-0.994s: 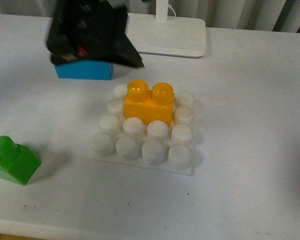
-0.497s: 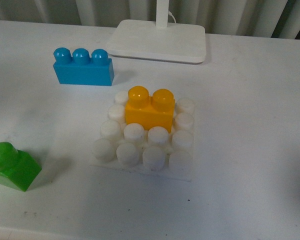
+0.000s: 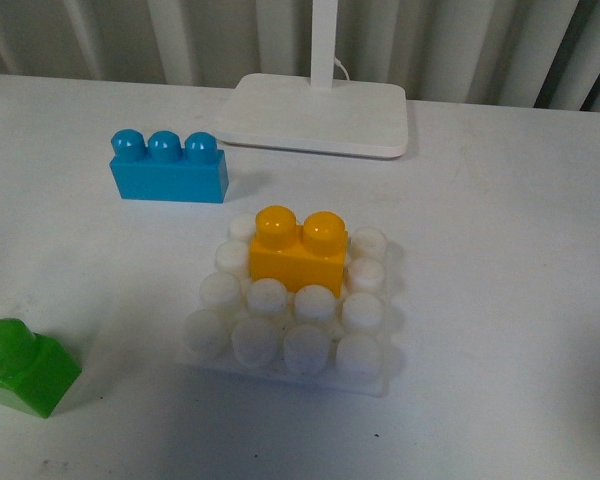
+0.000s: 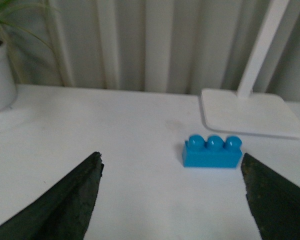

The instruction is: Insert yellow block into base center

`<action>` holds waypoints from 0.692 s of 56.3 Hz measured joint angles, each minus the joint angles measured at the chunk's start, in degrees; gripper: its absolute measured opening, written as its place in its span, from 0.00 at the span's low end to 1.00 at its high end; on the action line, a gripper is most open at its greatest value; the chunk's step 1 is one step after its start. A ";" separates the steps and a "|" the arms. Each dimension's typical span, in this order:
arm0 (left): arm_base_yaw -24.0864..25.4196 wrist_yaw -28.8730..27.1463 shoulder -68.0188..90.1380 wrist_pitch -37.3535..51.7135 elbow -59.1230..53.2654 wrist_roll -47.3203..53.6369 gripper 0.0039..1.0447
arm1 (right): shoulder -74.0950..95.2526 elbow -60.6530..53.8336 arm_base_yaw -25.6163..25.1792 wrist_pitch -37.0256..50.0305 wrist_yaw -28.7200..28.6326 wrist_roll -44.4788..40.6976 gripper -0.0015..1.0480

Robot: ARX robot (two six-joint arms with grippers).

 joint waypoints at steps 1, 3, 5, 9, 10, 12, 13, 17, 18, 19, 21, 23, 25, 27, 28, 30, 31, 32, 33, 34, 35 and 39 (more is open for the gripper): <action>0.33 -0.02 -0.48 0.55 -0.50 0.00 0.73 | 0.00 0.00 0.00 0.00 0.00 0.00 0.91; 0.68 -0.24 -1.18 0.92 -1.16 -0.04 0.68 | 0.00 0.00 0.00 0.00 0.04 0.00 0.91; 0.90 -0.20 -2.19 0.96 -1.99 -0.07 0.61 | 0.00 0.00 0.00 0.00 0.02 0.00 0.91; 0.90 0.07 -3.61 0.92 -3.32 -0.07 0.49 | 0.00 0.00 0.00 0.00 -0.04 0.00 0.91; 0.90 0.09 -4.00 0.90 -3.67 -0.07 0.45 | 0.00 0.00 0.00 0.00 -0.04 0.00 0.91; 0.90 0.13 -4.55 0.72 -4.15 -0.07 0.40 | 0.00 0.00 0.00 0.00 -0.02 0.00 0.91; 0.90 0.15 -4.94 0.63 -4.44 -0.07 0.37 | 0.00 0.00 0.00 0.00 -0.02 0.00 0.91; 0.90 0.15 -6.34 0.15 -5.38 -0.07 0.24 | 0.00 0.00 0.00 0.00 0.02 0.00 0.91; 0.90 0.15 -6.78 -0.04 -5.62 -0.07 0.21 | 0.00 0.00 0.00 0.00 0.00 0.00 0.91; 0.90 0.15 -7.23 -0.15 -5.84 -0.07 0.18 | 0.00 0.00 0.00 0.00 0.00 0.00 0.91; 0.90 0.15 -7.87 -0.46 -6.12 -0.07 0.12 | 0.00 0.00 0.00 0.00 0.00 0.00 0.91; 0.90 0.15 -8.61 -0.83 -6.47 -0.07 0.05 | 0.00 0.00 0.00 0.00 0.00 0.00 0.91; 0.90 0.11 -9.53 -1.33 -6.95 -0.26 0.03 | 0.00 0.00 0.00 0.00 0.00 0.00 0.91; 0.90 0.13 -10.49 -1.92 -7.39 -0.24 0.03 | 0.00 0.00 0.00 0.00 0.00 0.00 0.91; 0.90 0.13 -11.06 -2.25 -7.63 -0.24 0.03 | 0.00 0.00 0.00 0.00 0.00 0.00 0.91; 0.90 0.15 -11.98 -2.80 -7.96 -0.24 0.03 | 0.00 0.00 0.00 0.00 0.00 0.00 0.91; 0.90 0.15 -12.35 -3.06 -8.09 -0.24 0.03 | 0.00 0.00 0.00 0.00 0.00 0.00 0.91; 0.90 0.17 -12.70 -3.28 -8.22 -0.24 0.03 | 0.00 0.00 0.00 0.00 0.00 0.00 0.91; 0.90 0.15 -12.87 -3.39 -8.28 -0.24 0.03 | 0.00 0.00 0.00 0.00 0.00 0.00 0.91; 0.90 0.15 -13.22 -3.61 -8.39 -0.24 0.03 | 0.00 0.00 0.00 0.00 0.00 0.00 0.91; 0.90 0.15 -13.55 -3.87 -8.48 -0.24 0.03 | 0.00 0.00 0.00 0.00 0.00 0.00 0.91; 0.92 0.15 -14.75 -4.61 -8.85 -0.24 0.03 | 0.00 0.00 0.00 0.00 0.00 0.00 0.91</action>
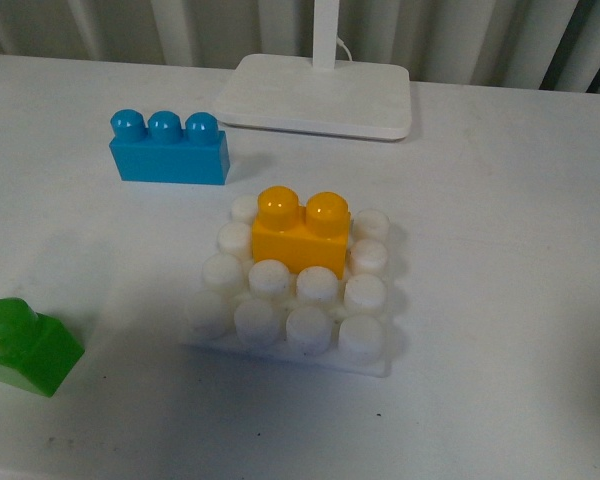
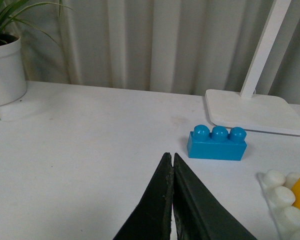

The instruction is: Insert yellow block into base center

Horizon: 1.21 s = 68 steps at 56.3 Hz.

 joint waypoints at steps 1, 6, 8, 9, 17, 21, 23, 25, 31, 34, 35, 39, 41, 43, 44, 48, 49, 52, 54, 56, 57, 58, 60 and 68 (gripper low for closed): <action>0.00 0.00 -0.33 -0.24 -0.11 0.00 0.03 | 0.00 0.00 0.00 0.00 0.00 0.00 0.91; 0.00 0.00 -1.81 0.00 -1.33 0.00 0.03 | 0.00 0.00 0.00 0.00 0.00 0.00 0.91; 0.00 0.02 -2.36 -0.17 -1.73 0.00 0.03 | 0.00 0.00 0.00 0.00 0.00 0.00 0.91; 0.00 0.00 -2.60 -0.39 -1.73 0.00 0.03 | 0.00 0.00 0.00 0.00 0.00 0.00 0.91; 0.00 0.02 -5.68 -3.06 -1.73 0.00 0.03 | 0.00 0.00 0.00 0.00 0.00 0.00 0.91; 0.00 0.11 -11.80 -11.17 -1.70 0.00 0.03 | 0.00 0.00 0.00 0.00 0.00 0.00 0.91; 0.00 0.02 -14.14 -12.76 -1.70 0.00 0.03 | 0.00 0.00 0.00 0.00 0.02 0.00 0.91; 0.00 0.04 -15.04 -12.94 -1.70 0.00 0.03 | 0.00 0.00 0.00 0.00 0.00 0.00 0.91; 0.00 0.02 -15.41 -13.25 -1.70 0.00 0.03 | 0.00 0.00 0.00 0.00 0.00 0.00 0.91; 0.00 0.04 -15.41 -13.25 -1.70 0.00 0.03 | 0.00 0.00 0.00 0.00 0.00 0.00 0.91; 0.00 0.02 -15.41 -13.25 -1.70 0.00 0.03 | 0.00 0.00 0.00 0.00 0.00 0.00 0.91; 0.00 0.02 -15.47 -13.25 -1.70 0.00 0.03 | 0.00 0.00 0.00 0.00 0.00 0.00 0.91; 0.00 0.02 -15.47 -13.25 -1.70 0.00 0.03 | 0.00 0.00 0.00 0.00 0.00 0.00 0.91; 0.00 0.02 -15.47 -13.25 -1.70 -0.02 0.07 | 0.00 0.00 0.00 0.00 0.00 0.00 0.91; 0.00 0.02 -15.47 -13.25 -1.70 -0.02 0.11 | 0.00 0.00 0.00 0.00 0.00 0.00 0.91; 0.00 0.02 -15.47 -13.25 -1.70 -0.02 0.23 | 0.00 0.00 0.00 0.00 0.00 0.00 0.91; 0.00 0.02 -15.47 -13.25 -1.70 -0.02 0.26 | 0.00 0.00 0.00 0.00 0.00 0.00 0.91; 0.00 0.02 -15.47 -13.25 -1.70 -0.02 0.35 | 0.00 0.00 0.00 0.00 0.00 0.00 0.91; 0.00 0.02 -15.47 -13.25 -1.70 -0.02 0.44 | 0.00 0.00 0.00 0.00 0.00 0.00 0.91; 0.00 0.02 -15.47 -13.25 -1.70 -0.02 0.50 | 0.00 0.00 0.00 0.00 0.00 0.00 0.91; 0.00 0.02 -15.47 -13.25 -1.70 -0.02 0.52 | 0.00 0.00 0.00 0.00 0.00 0.00 0.91; 0.00 0.02 -15.47 -13.25 -1.70 -0.02 0.56 | 0.00 0.00 0.00 0.00 0.00 0.00 0.91; 0.00 0.02 -15.50 -13.25 -1.70 -0.02 0.63 | 0.00 0.00 0.00 0.00 0.00 0.00 0.91; 0.00 0.02 -15.50 -13.25 -1.70 -0.02 0.87 | 0.00 0.00 0.00 0.00 0.00 0.00 0.91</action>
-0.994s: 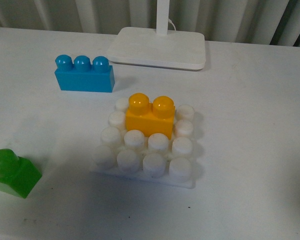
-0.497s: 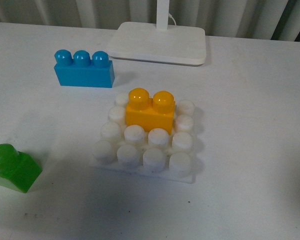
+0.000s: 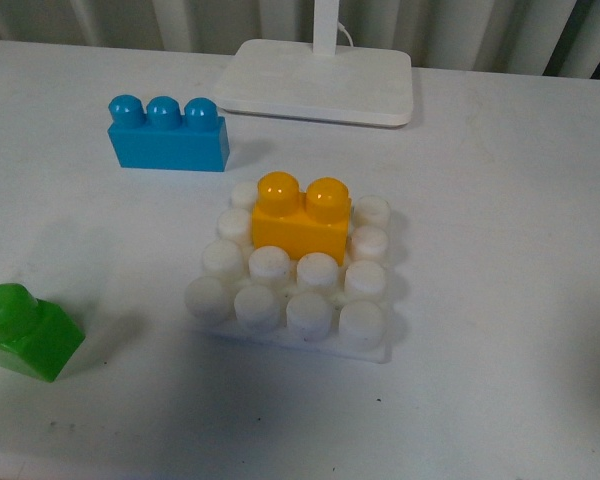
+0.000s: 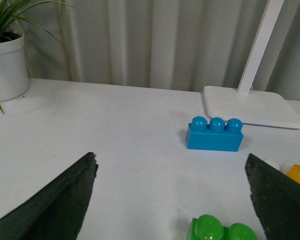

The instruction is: Insert yellow block into base center

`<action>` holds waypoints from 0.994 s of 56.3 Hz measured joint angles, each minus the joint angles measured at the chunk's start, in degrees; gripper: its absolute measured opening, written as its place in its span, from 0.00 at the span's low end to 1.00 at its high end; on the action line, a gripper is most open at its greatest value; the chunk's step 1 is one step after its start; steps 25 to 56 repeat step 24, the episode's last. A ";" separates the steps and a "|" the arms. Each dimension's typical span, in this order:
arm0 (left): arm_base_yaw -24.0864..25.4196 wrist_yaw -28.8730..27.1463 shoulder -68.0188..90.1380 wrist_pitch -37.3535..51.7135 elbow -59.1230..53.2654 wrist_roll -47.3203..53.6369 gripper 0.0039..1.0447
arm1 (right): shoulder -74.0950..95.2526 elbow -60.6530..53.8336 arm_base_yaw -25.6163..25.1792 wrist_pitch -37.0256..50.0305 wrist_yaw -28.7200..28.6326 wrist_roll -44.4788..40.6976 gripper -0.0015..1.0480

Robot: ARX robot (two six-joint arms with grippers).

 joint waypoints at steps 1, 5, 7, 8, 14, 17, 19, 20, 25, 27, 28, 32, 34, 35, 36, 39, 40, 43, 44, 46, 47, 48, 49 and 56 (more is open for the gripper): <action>0.00 0.00 0.00 0.00 0.00 0.00 0.90 | 0.00 0.00 0.00 0.00 0.00 0.00 0.91; 0.00 0.00 0.00 0.00 0.00 0.02 0.95 | 0.00 0.00 0.00 0.00 0.00 0.00 0.91; 0.00 0.00 0.00 0.00 0.00 0.00 0.94 | 0.00 0.00 0.00 0.00 0.00 0.00 0.91; 0.00 0.00 0.00 0.00 0.00 0.02 0.94 | 0.00 0.00 0.00 0.00 0.00 0.00 0.91; 0.00 0.00 0.00 0.00 0.00 0.00 0.94 | 0.00 0.00 0.00 0.00 0.00 0.00 0.91; 0.00 0.00 0.00 0.00 0.00 0.00 0.94 | 0.00 0.00 0.00 0.00 0.00 0.00 0.91; 0.00 0.00 0.00 0.00 0.00 0.00 0.94 | 0.00 0.00 0.00 0.00 0.00 0.00 0.91; 0.00 0.00 0.00 0.00 0.00 0.00 0.94 | 0.00 0.00 0.00 0.00 0.00 0.00 0.91; 0.00 0.00 0.00 0.00 0.00 0.00 0.94 | 0.00 0.00 0.00 0.00 0.00 0.00 0.91; 0.00 0.00 0.00 0.00 0.00 0.00 0.94 | 0.00 0.00 0.00 0.00 0.00 0.00 0.91; 0.00 0.00 0.00 0.00 0.00 0.00 0.94 | 0.00 0.00 0.00 0.00 0.00 0.00 0.91; 0.00 0.00 0.00 0.00 0.00 0.00 0.94 | 0.00 0.00 0.00 0.00 0.00 0.00 0.91; 0.00 0.00 0.00 0.00 0.00 0.00 0.94 | 0.00 0.00 0.00 0.00 0.00 0.00 0.91; 0.00 0.00 0.00 0.00 0.00 0.00 0.94 | 0.00 0.00 0.00 0.00 0.00 0.00 0.91; 0.00 0.00 0.00 0.00 0.00 0.00 0.94 | 0.00 0.00 0.00 0.00 0.00 0.00 0.91; 0.00 0.00 0.00 0.00 0.00 0.00 0.94 | 0.00 0.00 0.00 0.00 0.00 0.00 0.91; 0.00 0.00 0.00 0.00 0.00 0.00 0.94 | 0.00 0.00 0.00 0.00 0.00 0.00 0.91; 0.00 0.00 0.00 0.00 0.00 0.00 0.94 | 0.00 0.00 0.00 0.00 0.00 0.00 0.91; 0.00 0.00 0.00 0.00 0.00 0.00 0.94 | 0.00 0.00 0.00 0.00 0.00 0.00 0.91; 0.00 0.00 0.00 0.00 0.00 0.00 0.94 | 0.00 0.00 0.00 0.00 0.00 0.00 0.91; 0.00 0.00 0.00 0.00 0.00 0.00 0.94 | 0.00 0.00 0.00 0.00 0.00 0.00 0.91; 0.00 0.00 0.00 0.00 0.00 0.00 0.94 | 0.00 0.00 0.00 0.00 0.00 0.00 0.91; 0.00 0.00 0.00 0.00 0.00 0.00 0.94 | 0.00 0.00 0.00 0.00 0.00 0.00 0.91; 0.00 0.00 0.00 0.00 0.00 0.00 0.94 | 0.00 0.00 0.00 0.00 0.00 0.00 0.91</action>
